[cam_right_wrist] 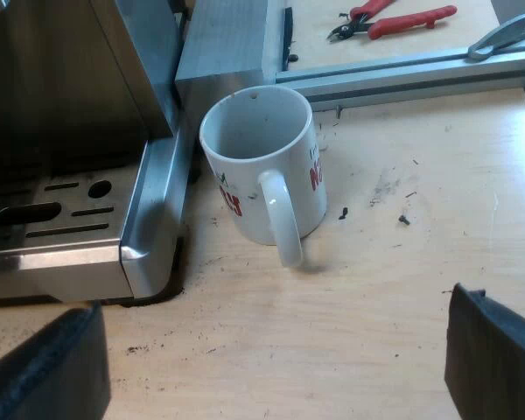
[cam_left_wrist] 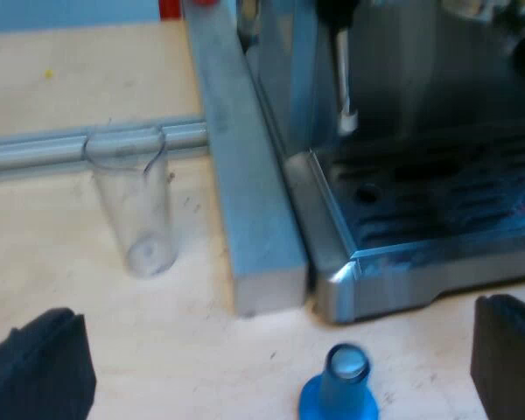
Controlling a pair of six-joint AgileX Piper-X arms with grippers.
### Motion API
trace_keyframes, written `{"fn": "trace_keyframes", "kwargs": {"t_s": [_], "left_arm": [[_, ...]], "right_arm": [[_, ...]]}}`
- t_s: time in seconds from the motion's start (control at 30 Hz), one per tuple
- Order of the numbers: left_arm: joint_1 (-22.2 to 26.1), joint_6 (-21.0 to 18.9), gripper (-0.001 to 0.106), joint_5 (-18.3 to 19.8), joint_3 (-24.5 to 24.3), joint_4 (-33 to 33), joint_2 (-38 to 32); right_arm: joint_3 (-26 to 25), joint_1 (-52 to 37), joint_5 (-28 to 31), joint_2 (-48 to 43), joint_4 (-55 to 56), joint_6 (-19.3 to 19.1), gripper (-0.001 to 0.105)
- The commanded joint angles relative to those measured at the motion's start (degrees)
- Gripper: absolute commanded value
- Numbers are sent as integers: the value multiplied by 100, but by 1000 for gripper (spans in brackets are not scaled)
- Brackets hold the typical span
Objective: Place mug into machine
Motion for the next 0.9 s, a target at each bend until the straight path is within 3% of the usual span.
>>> {"fn": "trace_keyframes", "kwargs": {"t_s": [0.03,0.3,0.5,0.57,0.7,0.9], "left_arm": [[-75,-99,89,154,-224,-68,-319],[-607,-137,89,562,-524,-149,200],[-1246,-152,89,1089,-521,-268,487],[-1580,-152,89,1422,-521,-268,550],[-1949,-152,89,1612,-477,-312,548],[-2234,-152,89,2426,-75,-872,548]], "right_arm": [[-123,-9,-19,-170,-42,2,79],[-589,70,-77,387,48,2,79],[-1165,587,-133,1242,617,-70,79],[-1293,797,-133,1532,701,-272,79],[-1312,1030,-133,1800,674,-544,79],[-1312,1189,-133,2090,688,-618,79]]}}
